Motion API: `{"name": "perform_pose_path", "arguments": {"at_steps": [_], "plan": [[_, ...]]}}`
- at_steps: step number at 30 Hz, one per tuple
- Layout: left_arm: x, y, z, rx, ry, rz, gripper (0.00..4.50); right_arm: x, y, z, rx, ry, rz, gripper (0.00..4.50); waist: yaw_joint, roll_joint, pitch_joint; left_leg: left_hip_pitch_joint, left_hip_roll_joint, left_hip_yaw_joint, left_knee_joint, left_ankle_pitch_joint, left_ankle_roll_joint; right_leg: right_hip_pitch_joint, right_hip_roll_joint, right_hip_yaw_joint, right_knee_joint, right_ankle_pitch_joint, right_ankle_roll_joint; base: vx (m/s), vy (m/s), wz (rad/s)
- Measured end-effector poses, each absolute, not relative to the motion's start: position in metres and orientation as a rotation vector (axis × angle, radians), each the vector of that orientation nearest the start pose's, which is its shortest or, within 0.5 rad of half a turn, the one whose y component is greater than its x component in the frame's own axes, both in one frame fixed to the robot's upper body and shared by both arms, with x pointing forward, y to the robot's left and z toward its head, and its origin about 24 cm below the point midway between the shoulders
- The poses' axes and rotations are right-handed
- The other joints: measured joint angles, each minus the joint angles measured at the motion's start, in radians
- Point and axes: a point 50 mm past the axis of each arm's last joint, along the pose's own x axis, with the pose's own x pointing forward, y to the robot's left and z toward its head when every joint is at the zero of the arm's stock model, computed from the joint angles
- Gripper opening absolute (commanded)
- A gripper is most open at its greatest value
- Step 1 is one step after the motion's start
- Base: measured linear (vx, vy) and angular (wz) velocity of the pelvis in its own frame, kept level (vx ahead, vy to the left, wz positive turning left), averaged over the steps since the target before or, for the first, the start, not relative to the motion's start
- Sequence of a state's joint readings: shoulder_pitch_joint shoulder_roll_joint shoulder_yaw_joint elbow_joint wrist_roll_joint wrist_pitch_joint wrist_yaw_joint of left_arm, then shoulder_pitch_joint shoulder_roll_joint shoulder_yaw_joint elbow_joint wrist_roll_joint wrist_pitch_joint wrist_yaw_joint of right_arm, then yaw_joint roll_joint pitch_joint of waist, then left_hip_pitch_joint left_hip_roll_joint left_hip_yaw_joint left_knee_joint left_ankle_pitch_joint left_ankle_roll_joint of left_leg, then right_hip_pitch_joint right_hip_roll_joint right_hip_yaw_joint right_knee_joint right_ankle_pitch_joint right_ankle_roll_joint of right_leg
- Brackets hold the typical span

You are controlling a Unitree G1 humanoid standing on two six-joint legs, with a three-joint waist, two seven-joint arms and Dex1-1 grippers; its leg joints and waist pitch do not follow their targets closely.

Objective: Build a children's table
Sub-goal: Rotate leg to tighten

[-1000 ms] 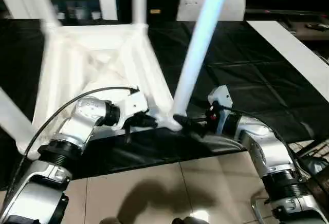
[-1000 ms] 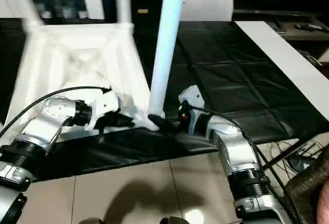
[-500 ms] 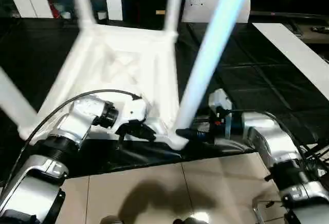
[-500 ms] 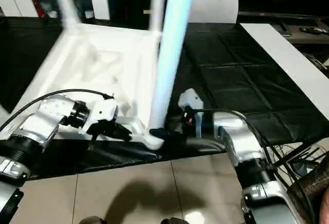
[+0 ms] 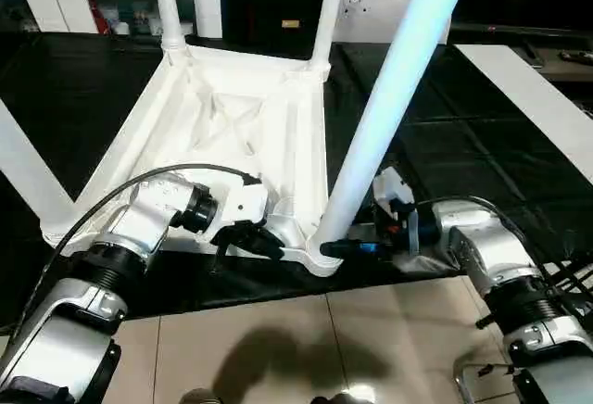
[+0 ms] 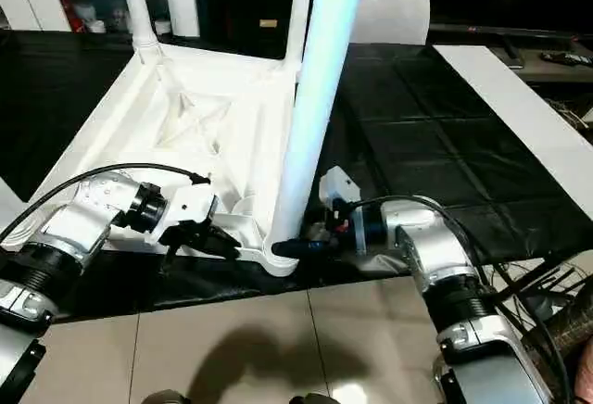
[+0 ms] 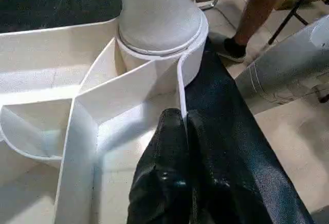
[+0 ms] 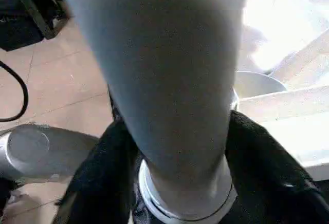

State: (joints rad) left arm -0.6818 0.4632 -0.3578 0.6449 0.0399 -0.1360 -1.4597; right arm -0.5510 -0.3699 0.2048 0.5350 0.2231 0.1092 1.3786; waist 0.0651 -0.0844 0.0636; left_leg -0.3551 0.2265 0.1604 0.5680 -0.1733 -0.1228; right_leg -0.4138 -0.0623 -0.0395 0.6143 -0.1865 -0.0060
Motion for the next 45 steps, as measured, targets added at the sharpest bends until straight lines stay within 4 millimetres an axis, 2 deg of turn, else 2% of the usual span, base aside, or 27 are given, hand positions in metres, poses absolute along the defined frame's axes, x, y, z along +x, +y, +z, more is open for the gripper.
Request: {"name": "perform_pose_path", "arguments": {"at_steps": [2,9,12,15,18,22,25,28,32,33,35,42,45], "plan": [[0.316,0.145,0.075,0.645,0.406,-1.615,0.0,0.306,-0.136,0.067,-0.116,0.285,1.483,2.08,0.001,0.0,0.0,0.0,0.0,0.0,0.0,0.0,0.0,0.0,0.0,0.0,0.001,0.0,0.0,0.0,0.0,0.0],[0.318,0.141,0.073,0.609,0.418,-1.593,0.0,0.305,-0.136,0.065,-0.095,0.29,1.46,1.97,0.006,0.0,0.0,0.002,0.0,0.0,0.002,0.0,0.0,0.001,0.0,0.0,0.002,0.0,0.0,0.0,0.0,0.0],[0.322,0.139,0.071,0.548,0.432,-1.496,0.0,0.303,-0.132,0.057,-0.033,0.279,1.344,1.96,0.008,0.0,0.0,0.006,0.0,0.0,0.002,-0.002,-0.004,0.007,0.0,0.0,0.002,0.002,-0.003,0.0,0.0,0.0],[0.327,0.14,0.068,0.503,0.452,-1.384,0.0,0.308,-0.125,0.052,0.0,0.268,1.195,1.96,-0.007,0.0,0.0,0.008,0.0,0.0,0.002,-0.002,-0.004,0.01,0.0,0.0,0.0,0.0,0.001,-0.064,0.0,-0.03],[0.333,0.137,0.064,0.459,0.463,-1.234,0.0,0.317,-0.108,0.047,0.05,0.24,0.968,1.95,-0.038,0.0,0.0,0.008,0.0,-0.001,0.002,-0.002,-0.004,0.008,0.0,-0.001,-0.003,-0.001,0.002,-0.067,0.002,-0.06],[0.339,0.128,0.06,0.395,0.464,-1.101,0.0,0.328,-0.092,0.045,0.103,0.241,0.758,1.94,-0.063,0.0,0.0,0.007,-0.002,-0.004,0.002,-0.002,-0.004,0.007,0.0,-0.003,-0.012,-0.001,0.002,-0.028,0.006,-0.05],[0.343,0.122,0.06,0.366,0.462,-1.018,0.0,0.336,-0.079,0.048,0.125,0.247,0.629,1.94,-0.073,0.001,0.001,0.006,-0.002,-0.008,0.0,-0.002,-0.004,0.004,0.001,-0.006,-0.022,-0.001,0.002,0.0,0.0,0.0],[0.345,0.119,0.059,0.35,0.457,-0.973,0.0,0.339,-0.071,0.049,0.156,0.254,0.545,1.94,-0.078,0.001,0.001,0.005,-0.003,-0.006,0.001,-0.002,-0.004,0.003,0.001,-0.003,-0.024,0.0,0.002,0.0,0.0,0.0],[0.346,0.117,0.059,0.333,0.459,-0.949,0.0,0.341,-0.067,0.05,0.16,0.257,0.508,1.94,-0.08,0.001,0.001,0.005,-0.004,-0.006,0.001,-0.002,-0.004,0.002,0.001,-0.001,-0.024,0.0,0.001,0.0,0.0,0.0],[0.346,0.117,0.059,0.331,0.459,-0.95,0.0,0.341,-0.067,0.051,0.154,0.254,0.507,2.29,-0.08,0.001,0.001,0.005,-0.004,-0.006,0.001,-0.002,-0.004,0.002,0.001,-0.001,-0.024,0.0,0.001,0.0,0.0,0.0],[0.346,0.116,0.059,0.33,0.458,-0.95,0.0,0.341,-0.067,0.051,0.153,0.245,0.507,2.64,-0.079,0.001,0.001,0.005,-0.003,-0.005,0.0,-0.002,-0.004,0.002,0.001,-0.001,-0.023,0.001,0.0,0.0,0.0,0.0],[0.345,0.115,0.062,0.369,0.431,-0.987,0.0,0.336,-0.07,0.051,0.16,0.203,0.527,3.26,-0.073,0.002,0.001,0.004,-0.003,-0.004,-0.002,-0.002,-0.004,0.0,0.001,0.0,-0.019,0.013,-0.003,0.0,0.0,0.0],[0.343,0.117,0.065,0.398,0.416,-1.033,0.0,0.33,-0.08,0.051,0.126,0.183,0.611,3.58,-0.065,0.002,0.001,0.004,-0.002,-0.003,-0.006,-0.002,-0.004,-0.001,0.002,-0.001,-0.019,0.017,-0.002,0.0,0.0,0.0]]}}
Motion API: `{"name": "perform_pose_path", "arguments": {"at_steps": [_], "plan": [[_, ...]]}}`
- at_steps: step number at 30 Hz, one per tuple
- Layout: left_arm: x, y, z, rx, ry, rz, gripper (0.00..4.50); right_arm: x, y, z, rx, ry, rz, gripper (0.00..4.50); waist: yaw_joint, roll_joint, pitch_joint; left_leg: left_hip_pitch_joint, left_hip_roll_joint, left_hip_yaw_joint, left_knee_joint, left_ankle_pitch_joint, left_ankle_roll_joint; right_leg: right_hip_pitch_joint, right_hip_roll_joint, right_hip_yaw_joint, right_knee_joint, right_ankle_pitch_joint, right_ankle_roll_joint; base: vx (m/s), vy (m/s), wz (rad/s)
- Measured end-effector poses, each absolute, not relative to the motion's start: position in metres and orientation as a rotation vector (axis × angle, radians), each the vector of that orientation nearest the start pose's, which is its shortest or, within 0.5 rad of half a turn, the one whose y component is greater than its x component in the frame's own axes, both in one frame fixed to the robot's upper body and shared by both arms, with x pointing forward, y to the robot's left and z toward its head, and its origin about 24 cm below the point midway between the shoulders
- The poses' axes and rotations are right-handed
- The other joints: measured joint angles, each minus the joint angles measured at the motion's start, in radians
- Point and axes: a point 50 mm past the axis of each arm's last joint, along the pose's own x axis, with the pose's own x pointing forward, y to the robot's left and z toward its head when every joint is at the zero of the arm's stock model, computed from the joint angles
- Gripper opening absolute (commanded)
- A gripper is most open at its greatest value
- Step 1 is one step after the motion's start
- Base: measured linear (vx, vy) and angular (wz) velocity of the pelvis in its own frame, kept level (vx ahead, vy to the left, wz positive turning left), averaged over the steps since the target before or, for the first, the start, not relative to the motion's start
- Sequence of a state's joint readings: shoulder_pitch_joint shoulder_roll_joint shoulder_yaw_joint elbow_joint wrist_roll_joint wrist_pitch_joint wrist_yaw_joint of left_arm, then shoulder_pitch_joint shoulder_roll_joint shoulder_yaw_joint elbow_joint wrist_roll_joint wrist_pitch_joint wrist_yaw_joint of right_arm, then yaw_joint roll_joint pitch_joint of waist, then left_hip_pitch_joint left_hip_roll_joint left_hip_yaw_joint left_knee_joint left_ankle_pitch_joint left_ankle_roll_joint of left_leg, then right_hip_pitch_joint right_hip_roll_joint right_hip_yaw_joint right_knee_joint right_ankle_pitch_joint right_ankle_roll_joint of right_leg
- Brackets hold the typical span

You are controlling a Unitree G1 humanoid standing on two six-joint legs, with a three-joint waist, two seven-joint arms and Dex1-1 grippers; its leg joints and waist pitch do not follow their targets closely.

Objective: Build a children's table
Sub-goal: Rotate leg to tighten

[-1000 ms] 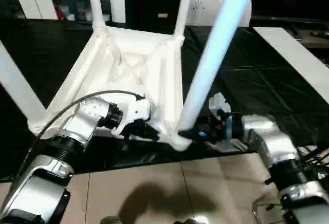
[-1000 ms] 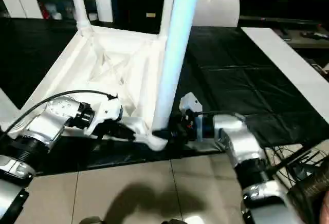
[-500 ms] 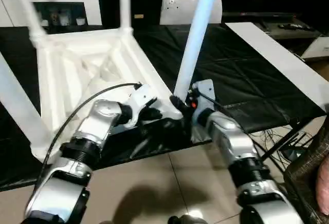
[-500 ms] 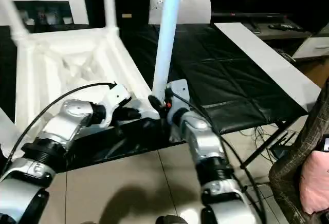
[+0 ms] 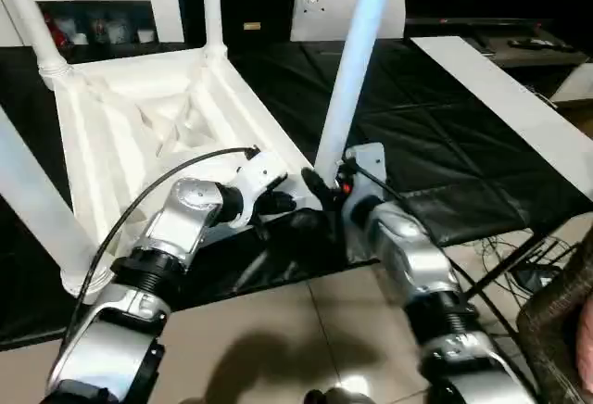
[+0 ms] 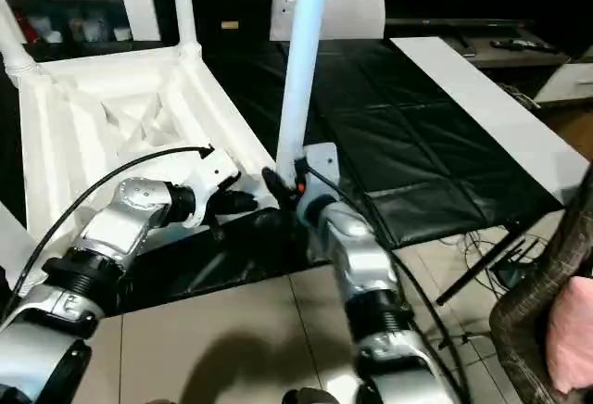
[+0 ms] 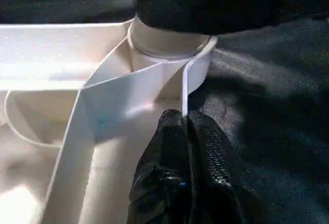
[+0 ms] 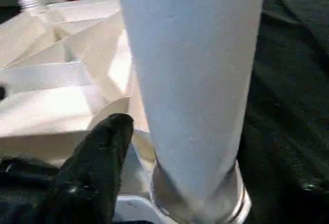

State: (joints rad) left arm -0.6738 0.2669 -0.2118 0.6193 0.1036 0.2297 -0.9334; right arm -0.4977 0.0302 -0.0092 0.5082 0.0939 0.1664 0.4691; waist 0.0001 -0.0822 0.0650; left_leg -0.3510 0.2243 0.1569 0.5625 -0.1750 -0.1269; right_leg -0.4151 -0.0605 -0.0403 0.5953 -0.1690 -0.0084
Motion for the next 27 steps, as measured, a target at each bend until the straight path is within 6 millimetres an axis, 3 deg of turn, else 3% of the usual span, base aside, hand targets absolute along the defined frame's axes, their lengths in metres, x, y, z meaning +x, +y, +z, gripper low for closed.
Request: {"name": "perform_pose_path", "arguments": {"at_steps": [6,8,11,16,27], "plan": [[0.338,0.125,0.07,0.477,0.366,-1.162,0.0,0.314,-0.106,0.053,0.065,0.156,0.8,4.12,0.015,0.002,0.0,-0.005,0.002,0.001,-0.005,0.001,0.001,-0.002,0.002,-0.001,0.001,0.002,0.001,0.028,-0.003,0.0],[0.337,0.126,0.07,0.519,0.351,-1.196,0.0,0.307,-0.115,0.054,0.05,0.157,0.848,4.29,0.028,0.003,0.0,-0.003,0.002,0.003,-0.006,0.003,0.005,-0.002,0.001,0.0,0.0,0.0,-0.001,0.0,0.0,0.0],[0.338,0.132,0.071,0.553,0.337,-1.216,0.0,0.299,-0.124,0.057,0.041,0.149,0.884,4.46,0.034,0.003,0.0,-0.001,0.002,0.003,-0.005,0.003,0.005,-0.003,0.001,0.0,0.0,0.0,-0.001,0.0,0.0,0.0],[0.342,0.148,0.074,0.63,0.333,-1.226,0.0,0.281,-0.135,0.062,0.038,0.142,0.962,4.46,0.031,0.002,0.0,-0.001,0.002,0.004,-0.003,0.0,0.0,-0.001,0.001,0.001,0.001,0.002,0.0,0.0,0.0,0.0],[0.349,0.176,0.083,0.725,0.356,-1.184,0.0,0.261,-0.151,0.063,0.065,0.148,0.906,4.46,0.029,0.0,-0.001,-0.002,0.003,0.004,0.001,0.0,-0.001,-0.003,0.002,0.001,0.001,0.005,0.005,0.0,0.0,0.0]]}}
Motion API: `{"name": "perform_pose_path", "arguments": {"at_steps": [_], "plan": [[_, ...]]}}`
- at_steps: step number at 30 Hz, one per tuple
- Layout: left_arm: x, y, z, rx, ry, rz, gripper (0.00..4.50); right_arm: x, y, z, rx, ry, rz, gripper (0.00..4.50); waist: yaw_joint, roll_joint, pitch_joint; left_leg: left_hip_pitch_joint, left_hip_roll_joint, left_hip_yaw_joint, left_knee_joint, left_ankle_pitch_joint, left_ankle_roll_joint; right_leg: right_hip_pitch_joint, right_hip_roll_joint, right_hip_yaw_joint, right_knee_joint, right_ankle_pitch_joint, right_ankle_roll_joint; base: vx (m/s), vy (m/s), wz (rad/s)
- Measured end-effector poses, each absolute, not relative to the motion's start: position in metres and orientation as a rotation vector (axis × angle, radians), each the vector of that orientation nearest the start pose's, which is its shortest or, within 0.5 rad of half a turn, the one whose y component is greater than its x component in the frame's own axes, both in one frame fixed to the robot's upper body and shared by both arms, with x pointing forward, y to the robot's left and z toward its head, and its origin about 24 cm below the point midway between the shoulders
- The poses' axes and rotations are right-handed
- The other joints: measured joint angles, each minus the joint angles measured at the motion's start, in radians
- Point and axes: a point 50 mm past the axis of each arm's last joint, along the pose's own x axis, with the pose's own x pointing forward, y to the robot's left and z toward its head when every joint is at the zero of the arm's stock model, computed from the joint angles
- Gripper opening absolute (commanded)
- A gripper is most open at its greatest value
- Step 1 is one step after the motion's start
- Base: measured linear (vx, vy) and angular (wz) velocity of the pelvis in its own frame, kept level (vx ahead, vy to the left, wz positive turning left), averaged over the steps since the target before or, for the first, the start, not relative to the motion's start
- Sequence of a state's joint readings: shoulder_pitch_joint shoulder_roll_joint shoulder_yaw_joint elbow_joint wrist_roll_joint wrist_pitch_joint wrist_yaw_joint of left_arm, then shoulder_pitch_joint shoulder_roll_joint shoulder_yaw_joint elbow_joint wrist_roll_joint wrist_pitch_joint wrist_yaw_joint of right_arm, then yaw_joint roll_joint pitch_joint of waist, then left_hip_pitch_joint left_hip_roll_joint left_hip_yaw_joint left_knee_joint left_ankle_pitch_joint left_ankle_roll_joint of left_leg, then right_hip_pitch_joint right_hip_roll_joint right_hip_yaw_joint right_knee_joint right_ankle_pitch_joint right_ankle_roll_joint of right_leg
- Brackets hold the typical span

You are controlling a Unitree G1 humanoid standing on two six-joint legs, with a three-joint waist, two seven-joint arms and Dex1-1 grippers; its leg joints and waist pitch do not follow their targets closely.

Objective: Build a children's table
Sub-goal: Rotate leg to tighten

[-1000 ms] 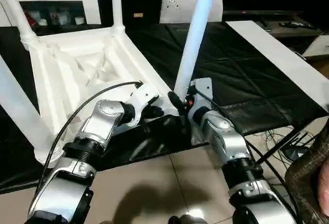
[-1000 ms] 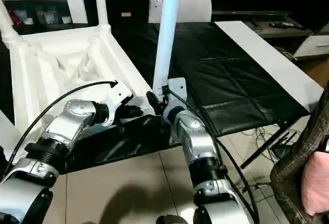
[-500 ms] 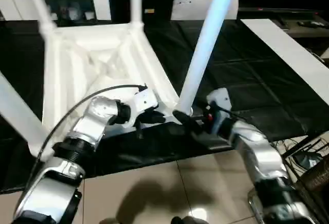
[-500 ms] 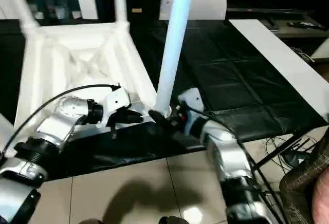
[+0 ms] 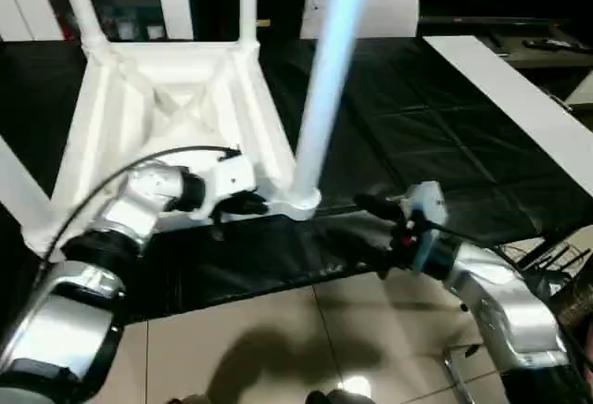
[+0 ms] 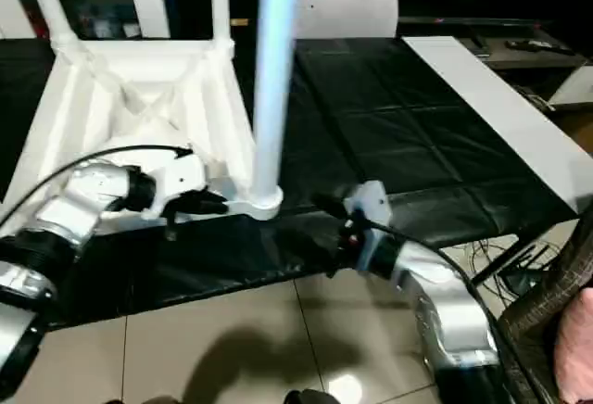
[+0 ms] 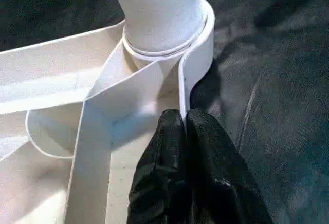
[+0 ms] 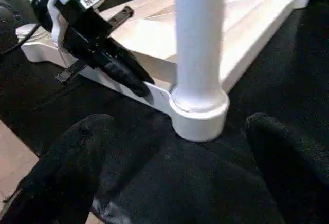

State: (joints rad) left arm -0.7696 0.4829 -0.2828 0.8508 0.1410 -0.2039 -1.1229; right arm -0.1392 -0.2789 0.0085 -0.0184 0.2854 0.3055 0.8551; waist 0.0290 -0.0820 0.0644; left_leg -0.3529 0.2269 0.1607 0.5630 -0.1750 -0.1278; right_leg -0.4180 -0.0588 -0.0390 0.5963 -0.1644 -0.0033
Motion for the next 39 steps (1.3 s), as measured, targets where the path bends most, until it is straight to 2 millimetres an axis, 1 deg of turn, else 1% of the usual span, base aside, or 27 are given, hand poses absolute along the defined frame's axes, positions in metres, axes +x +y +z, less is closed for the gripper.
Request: {"name": "perform_pose_path", "arguments": {"at_steps": [1,3,5,6,9,10,13,18,19,21,22,23,24,25,26,27,28,29,30,31,32,33,34,35,36,37,39], "plan": [[0.349,0.178,0.084,0.719,0.354,-1.183,0.27,0.258,-0.152,0.065,0.071,0.139,0.897,4.49,0.0,0.0,0.0,0.0,0.0,0.0,0.0,0.0,0.0,0.0,0.0,0.0,0.0,0.0,0.0,0.0,0.0,0.0],[0.348,0.181,0.085,0.706,0.349,-1.174,0.27,0.255,-0.151,0.067,0.085,0.128,0.89,4.49,-0.001,0.0,0.0,0.0,0.0,0.0,0.0,0.0,0.0,0.0,0.0,0.0,0.0,0.002,-0.004,0.0,0.0,0.0],[0.347,0.184,0.085,0.688,0.344,-1.163,0.64,0.255,-0.15,0.068,0.095,0.118,0.872,4.5,0.001,0.0,0.0,0.001,0.0,0.001,0.001,0.0,0.0,-0.001,0.0,0.0,0.0,0.003,-0.005,0.0,0.0,0.0],[0.346,0.186,0.084,0.669,0.34,-1.155,0.64,0.255,-0.15,0.068,0.1,0.112,0.859,4.5,0.002,0.0,0.0,0.001,0.0,0.001,0.001,0.0,0.0,-0.002,0.0,0.0,0.0,0.003,-0.005,0.0,0.0,0.0],[0.341,0.194,0.088,0.538,0.268,-1.098,0.71,0.252,-0.149,0.068,0.128,0.113,0.794,4.5,0.005,0.0,0.0,0.001,0.0,0.001,0.001,0.0,0.0,-0.002,0.0,0.0,0.0,0.003,-0.005,0.0,0.0,0.0],[0.339,0.196,0.094,0.482,0.22,-1.071,0.97,0.252,-0.15,0.067,0.129,0.132,0.769,4.5,0.006,0.0,0.0,0.001,0.0,0.001,0.001,0.0,0.0,-0.002,0.0,0.0,0.0,0.003,-0.006,0.0,0.0,0.0],[0.334,0.204,0.103,0.364,0.149,-0.955,1.13,0.251,-0.148,0.068,0.126,0.141,0.717,4.5,0.006,0.001,0.0,0.003,0.0,0.001,0.001,0.0,0.0,0.0,-0.001,0.0,0.001,0.003,-0.005,0.0,0.0,0.0],[0.312,0.21,0.083,0.159,0.146,-0.75,1.49,0.245,-0.149,0.062,0.12,0.15,0.639,4.5,0.007,0.003,-0.001,0.002,0.001,0.001,0.004,0.0,0.0,0.0,0.0,0.0,0.001,0.002,-0.003,0.0,0.0,0.0],[0.302,0.206,0.079,0.097,0.117,-0.681,1.52,0.243,-0.148,0.061,0.114,0.151,0.62,4.5,0.005,0.006,-0.001,-0.01,-0.003,-0.013,0.004,0.0,0.0,0.005,-0.005,-0.012,-0.001,0.002,-0.003,0.0,0.0,0.0],[0.287,0.19,0.078,0.014,0.06,-0.61,1.65,0.239,-0.148,0.056,0.105,0.164,0.59,4.5,-0.004,0.01,-0.001,-0.021,-0.009,-0.038,0.006,0.005,0.008,0.017,-0.02,-0.047,-0.007,-0.003,-0.002,-0.008,-0.006,0.23],[0.279,0.181,0.078,-0.024,0.041,-0.567,1.88,0.239,-0.143,0.057,0.106,0.158,0.593,4.5,-0.003,0.012,0.0,-0.033,-0.009,-0.052,0.009,0.006,0.01,0.022,-0.027,-0.07,-0.008,-0.007,-0.004,0.017,-0.021,0.6],[0.277,0.178,0.077,-0.032,0.041,-0.547,1.9,0.239,-0.139,0.058,0.104,0.152,0.603,4.5,-0.002,0.015,0.001,-0.042,-0.007,-0.065,0.011,0.006,0.01,0.026,-0.03,-0.089,-0.009,-0.009,-0.006,0.017,-0.021,0.6],[0.273,0.176,0.079,-0.047,0.028,-0.492,1.91,0.239,-0.135,0.059,0.105,0.145,0.612,4.5,-0.006,0.018,0.002,-0.046,-0.001,-0.085,0.014,0.007,0.01,0.031,-0.029,-0.104,-0.009,-0.012,-0.012,0.032,-0.084,0.58],[0.268,0.175,0.081,-0.062,0.006,-0.433,2.0,0.239,-0.131,0.059,0.102,0.143,0.62,4.5,-0.007,0.027,0.007,-0.051,-0.001,-0.111,0.018,0.01,0.011,0.04,-0.023,-0.121,0.002,-0.021,-0.032,0.026,-0.108,0.56],[0.266,0.175,0.083,-0.059,0.001,-0.399,2.0,0.239,-0.128,0.059,0.105,0.141,0.627,4.5,-0.008,0.032,0.011,-0.052,-0.003,-0.134,0.018,0.022,0.014,0.041,-0.013,-0.12,0.021,-0.041,-0.077,0.026,-0.108,0.56],[0.265,0.176,0.083,-0.046,0.003,-0.363,2.16,0.238,-0.125,0.058,0.11,0.138,0.633,4.5,-0.012,0.03,0.01,-0.05,-0.006,-0.152,0.018,0.026,0.016,0.041,0.001,-0.114,0.046,-0.063,-0.126,-0.004,-0.112,0.65],[0.263,0.177,0.083,-0.038,0.012,-0.324,2.3,0.238,-0.123,0.059,0.111,0.135,0.635,4.5,-0.012,0.019,0.007,-0.052,-0.015,-0.168,0.017,0.027,0.016,0.044,0.005,-0.11,0.072,-0.087,-0.153,-0.036,-0.113,0.77],[0.262,0.175,0.081,-0.044,0.022,-0.307,2.33,0.239,-0.124,0.059,0.107,0.134,0.632,4.5,0.002,0.004,0.001,-0.053,-0.027,-0.163,0.017,0.026,0.017,0.045,-0.001,-0.111,0.074,-0.096,-0.111,-0.036,-0.113,0.77],[0.261,0.172,0.08,-0.045,0.033,-0.295,2.33,0.24,-0.126,0.06,0.101,0.129,0.625,4.5,0.016,-0.006,-0.001,-0.05,-0.024,-0.15,0.042,0.006,0.049,0.05,-0.019,-0.124,0.071,-0.095,-0.03,-0.077,-0.087,0.63],[0.256,0.166,0.073,-0.051,0.069,-0.293,2.35,0.241,-0.129,0.059,0.095,0.133,0.611,4.5,0.021,-0.005,0.006,-0.051,-0.024,-0.112,0.11,-0.016,0.083,0.056,-0.035,-0.148,0.068,-0.096,-0.029,-0.039,-0.053,0.39],[0.253,0.162,0.069,-0.044,0.09,-0.302,2.47,0.241,-0.13,0.059,0.095,0.135,0.604,4.5,0.025,0.003,0.006,-0.051,-0.04,-0.091,0.167,-0.021,0.091,0.07,-0.051,-0.154,0.065,-0.097,-0.026,-0.039,-0.053,0.39],[0.251,0.162,0.066,-0.03,0.104,-0.3,2.62,0.241,-0.13,0.058,0.098,0.139,0.6,4.5,0.026,0.002,0.005,-0.051,-0.065,-0.077,0.195,-0.034,0.099,0.072,-0.066,-0.163,0.057,-0.094,-0.019,0.014,-0.002,0.5],[0.251,0.161,0.068,-0.007,0.104,-0.293,2.73,0.242,-0.132,0.056,0.096,0.146,0.585,4.5,0.028,0.003,0.004,-0.044,-0.088,-0.068,0.204,-0.054,0.105,0.068,-0.08,-0.169,0.048,-0.088,-0.013,-0.007,0.019,0.63],[0.251,0.162,0.07,0.004,0.1,-0.281,2.75,0.242,-0.134,0.054,0.095,0.154,0.569,4.5,0.035,0.01,0.004,-0.031,-0.088,-0.069,0.186,-0.071,0.109,0.068,-0.083,-0.173,0.041,-0.08,-0.013,-0.007,0.019,0.63],[0.25,0.164,0.07,0.007,0.106,-0.259,2.8,0.242,-0.135,0.053,0.102,0.16,0.54,4.5,0.041,0.019,0.002,-0.007,-0.077,-0.07,0.129,-0.095,0.087,0.068,-0.075,-0.171,0.037,-0.07,-0.018,-0.032,0.032,0.38],[0.249,0.169,0.071,0.015,0.115,-0.227,2.92,0.241,-0.135,0.049,0.122,0.173,0.51,4.5,0.04,0.024,0.002,0.004,-0.068,-0.058,0.107,-0.102,0.076,0.067,-0.063,-0.157,0.031,-0.064,-0.027,-0.006,0.065,0.28],[0.246,0.182,0.068,0.034,0.141,-0.177,3.15,0.237,-0.131,0.046,0.137,0.182,0.504,4.5,0.032,0.02,-0.001,0.005,-0.075,-0.058,0.107,-0.101,0.084,0.055,-0.035,-0.098,0.031,-0.062,-0.049,0.0,0.074,0.24]]}}
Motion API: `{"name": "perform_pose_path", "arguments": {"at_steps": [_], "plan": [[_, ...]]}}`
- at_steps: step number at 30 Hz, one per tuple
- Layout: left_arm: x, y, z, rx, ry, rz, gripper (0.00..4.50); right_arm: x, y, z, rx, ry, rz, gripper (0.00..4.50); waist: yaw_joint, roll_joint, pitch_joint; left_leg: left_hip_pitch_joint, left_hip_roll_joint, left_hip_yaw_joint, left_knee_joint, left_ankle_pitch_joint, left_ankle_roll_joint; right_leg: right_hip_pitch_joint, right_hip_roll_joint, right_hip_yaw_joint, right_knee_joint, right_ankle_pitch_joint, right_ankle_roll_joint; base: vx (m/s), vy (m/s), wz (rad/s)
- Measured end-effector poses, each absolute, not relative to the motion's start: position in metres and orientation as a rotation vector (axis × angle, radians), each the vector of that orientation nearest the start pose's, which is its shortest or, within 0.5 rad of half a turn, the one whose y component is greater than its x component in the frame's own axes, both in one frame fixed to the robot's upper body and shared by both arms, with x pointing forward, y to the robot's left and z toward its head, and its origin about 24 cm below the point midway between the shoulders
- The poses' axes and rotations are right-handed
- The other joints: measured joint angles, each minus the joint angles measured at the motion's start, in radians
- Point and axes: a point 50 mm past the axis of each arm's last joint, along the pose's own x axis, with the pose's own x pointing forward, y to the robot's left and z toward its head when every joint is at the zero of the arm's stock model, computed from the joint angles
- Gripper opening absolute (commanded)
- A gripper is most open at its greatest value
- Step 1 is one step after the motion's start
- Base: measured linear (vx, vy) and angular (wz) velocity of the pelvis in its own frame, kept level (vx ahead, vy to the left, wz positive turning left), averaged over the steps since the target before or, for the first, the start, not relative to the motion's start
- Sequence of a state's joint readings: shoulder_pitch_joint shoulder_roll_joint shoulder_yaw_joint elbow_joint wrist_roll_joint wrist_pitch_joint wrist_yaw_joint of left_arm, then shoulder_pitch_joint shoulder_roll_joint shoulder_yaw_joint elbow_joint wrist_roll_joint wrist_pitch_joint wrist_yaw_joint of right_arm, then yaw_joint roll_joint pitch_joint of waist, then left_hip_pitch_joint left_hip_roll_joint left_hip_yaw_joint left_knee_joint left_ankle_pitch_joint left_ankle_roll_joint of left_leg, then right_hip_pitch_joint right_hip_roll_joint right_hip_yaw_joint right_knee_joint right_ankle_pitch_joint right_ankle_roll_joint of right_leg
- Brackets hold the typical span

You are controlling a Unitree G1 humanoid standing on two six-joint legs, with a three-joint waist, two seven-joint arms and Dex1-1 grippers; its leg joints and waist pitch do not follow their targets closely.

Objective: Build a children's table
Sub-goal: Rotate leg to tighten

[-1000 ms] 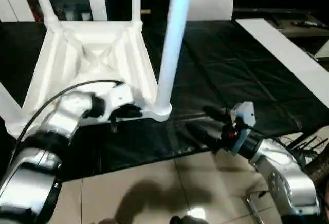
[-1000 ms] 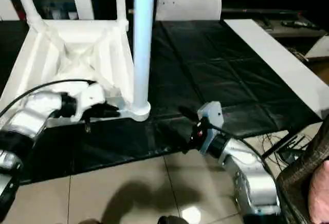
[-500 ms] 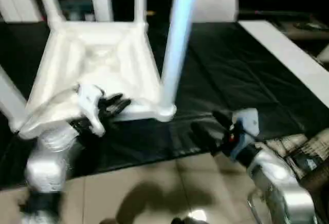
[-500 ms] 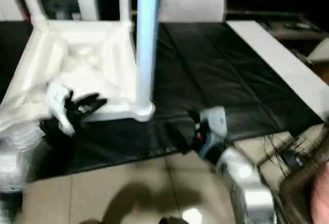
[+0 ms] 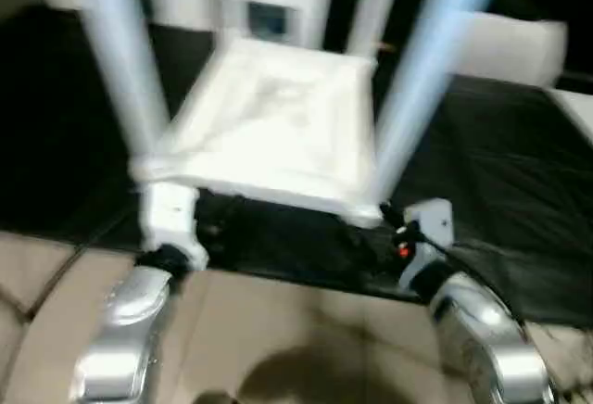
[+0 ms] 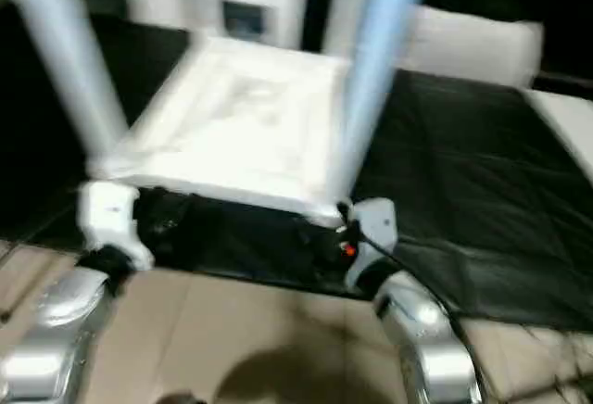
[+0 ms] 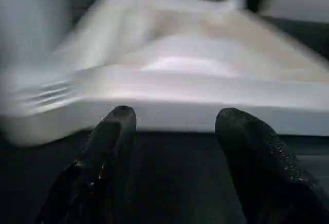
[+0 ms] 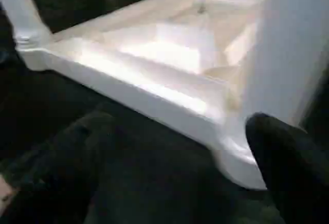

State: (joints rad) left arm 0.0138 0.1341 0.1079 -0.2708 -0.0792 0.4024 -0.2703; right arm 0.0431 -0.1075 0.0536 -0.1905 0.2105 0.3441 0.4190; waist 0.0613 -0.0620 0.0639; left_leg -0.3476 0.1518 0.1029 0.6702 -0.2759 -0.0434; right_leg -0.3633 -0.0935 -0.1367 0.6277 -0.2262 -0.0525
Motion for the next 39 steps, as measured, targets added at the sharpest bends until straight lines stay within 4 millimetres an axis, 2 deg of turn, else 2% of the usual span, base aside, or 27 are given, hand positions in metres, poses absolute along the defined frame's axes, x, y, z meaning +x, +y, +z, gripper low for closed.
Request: {"name": "perform_pose_path", "arguments": {"at_steps": [1,3,5,6,8,11,14,16,19,21,23,25,26,29,32,36,39], "plan": [[0.245,0.185,0.067,0.048,0.151,-0.165,3.19,0.235,-0.133,0.045,0.131,0.186,0.494,4.5,-0.003,-0.003,-0.002,-0.001,-0.004,0.004,0.0,0.001,0.001,0.002,0.003,0.018,-0.001,0.003,0.006,-0.012,0.072,-0.01],[0.244,0.183,0.067,0.044,0.15,-0.169,3.19,0.233,-0.137,0.043,0.128,0.191,0.471,4.5,-0.011,-0.009,-0.006,-0.003,-0.005,0.014,-0.002,0.003,0.003,0.0,0.002,0.027,-0.007,0.013,0.021,-0.006,0.036,0.0],[0.244,0.179,0.067,0.045,0.147,-0.181,3.47,0.229,-0.138,0.041,0.128,0.2,0.459,4.5,-0.03,-0.013,-0.007,-0.003,-0.005,0.022,-0.009,0.004,-0.003,0.0,0.002,0.036,-0.015,0.024,0.039,-0.075,0.021,-0.13],[0.244,0.178,0.067,0.046,0.147,-0.187,3.57,0.229,-0.138,0.042,0.127,0.198,0.455,4.5,-0.036,-0.013,-0.007,-0.001,-0.005,0.024,-0.012,0.005,-0.006,0.0,0.003,0.037,-0.017,0.024,0.042,-0.091,-0.002,-0.12],[0.245,0.175,0.068,0.05,0.144,-0.197,3.57,0.23,-0.14,0.042,0.123,0.197,0.424,4.5,-0.059,-0.012,-0.006,0.002,-0.005,0.024,-0.018,0.009,-0.011,-0.002,0.003,0.039,-0.017,0.021,0.048,-0.073,-0.022,-0.07],[0.247,0.172,0.069,0.047,0.141,-0.201,3.57,0.231,-0.143,0.042,0.106,0.199,0.382,4.5,-0.073,-0.012,-0.006,0.003,-0.005,0.024,-0.029,0.01,-0.014,-0.006,0.005,0.039,-0.017,0.021,0.048,-0.019,-0.012,0.0],[0.247,0.172,0.071,0.049,0.125,-0.201,3.57,0.231,-0.148,0.041,0.085,0.201,0.335,4.5,-0.075,-0.013,-0.006,0.002,-0.002,0.024,-0.038,0.013,-0.018,-0.01,0.007,0.039,-0.017,0.022,0.048,-0.009,-0.034,0.03],[0.247,0.172,0.074,0.046,0.096,-0.202,3.57,0.232,-0.15,0.042,0.073,0.202,0.312,4.5,-0.075,-0.011,-0.005,-0.001,0.005,0.024,-0.039,0.024,-0.026,-0.013,0.015,0.039,-0.016,0.023,0.045,0.0,0.0,0.0],[0.244,0.172,0.071,0.026,0.095,-0.199,3.57,0.231,-0.15,0.045,0.067,0.188,0.313,4.5,-0.08,-0.01,-0.004,0.002,0.01,0.024,-0.041,0.025,-0.027,-0.012,0.019,0.037,-0.017,0.022,0.044,0.0,0.0,0.0],[0.243,0.172,0.07,0.024,0.1,-0.199,3.57,0.231,-0.151,0.045,0.058,0.189,0.312,4.5,-0.082,-0.01,-0.004,0.015,0.01,0.026,-0.048,0.024,-0.028,-0.005,0.02,0.037,-0.023,0.019,0.044,0.036,-0.003,0.0],[0.243,0.172,0.07,0.025,0.096,-0.2,3.57,0.229,-0.152,0.044,0.051,0.193,0.309,4.5,-0.083,-0.009,-0.003,0.028,0.012,0.028,-0.059,0.023,-0.03,0.009,0.023,0.036,-0.037,0.018,0.044,0.085,0.001,-0.03],[0.243,0.172,0.071,0.025,0.089,-0.199,3.57,0.227,-0.151,0.046,0.047,0.191,0.312,4.5,-0.084,-0.008,-0.004,0.038,0.016,0.033,-0.07,0.021,-0.03,0.026,0.029,0.037,-0.053,0.016,0.044,0.074,0.008,-0.04],[0.243,0.172,0.071,0.025,0.087,-0.199,3.57,0.227,-0.151,0.047,0.045,0.184,0.314,4.5,-0.084,-0.008,-0.004,0.04,0.017,0.035,-0.071,0.018,-0.03,0.029,0.031,0.037,-0.056,0.015,0.044,0.082,0.01,-0.04],[0.242,0.172,0.07,0.021,0.089,-0.198,3.57,0.227,-0.153,0.048,0.033,0.183,0.315,4.5,-0.085,-0.014,-0.009,0.048,0.021,0.041,-0.072,0.003,-0.028,0.035,0.034,0.041,-0.056,0.005,0.036,0.11,0.01,-0.04],[0.241,0.173,0.068,0.018,0.095,-0.199,3.57,0.227,-0.154,0.048,0.028,0.186,0.315,4.5,-0.082,-0.016,-0.019,0.05,0.02,0.045,-0.071,-0.01,-0.017,0.036,0.035,0.042,-0.051,-0.014,0.03,0.126,0.006,-0.01],[0.239,0.172,0.067,0.024,0.102,-0.207,3.57,0.225,-0.154,0.046,0.03,0.194,0.313,4.5,-0.081,-0.018,-0.03,0.052,0.018,0.042,-0.067,-0.031,0.02,0.041,0.036,0.042,-0.048,-0.036,0.018,0.126,0.016,0.03],[0.236,0.173,0.064,0.028,0.116,-0.205,3.57,0.224,-0.154,0.045,0.033,0.195,0.312,4.5,-0.086,-0.021,-0.032,0.071,0.013,0.041,-0.067,-0.047,0.047,0.048,0.033,0.041,-0.035,-0.058,0.002,0.118,-0.001,0.02]]}}
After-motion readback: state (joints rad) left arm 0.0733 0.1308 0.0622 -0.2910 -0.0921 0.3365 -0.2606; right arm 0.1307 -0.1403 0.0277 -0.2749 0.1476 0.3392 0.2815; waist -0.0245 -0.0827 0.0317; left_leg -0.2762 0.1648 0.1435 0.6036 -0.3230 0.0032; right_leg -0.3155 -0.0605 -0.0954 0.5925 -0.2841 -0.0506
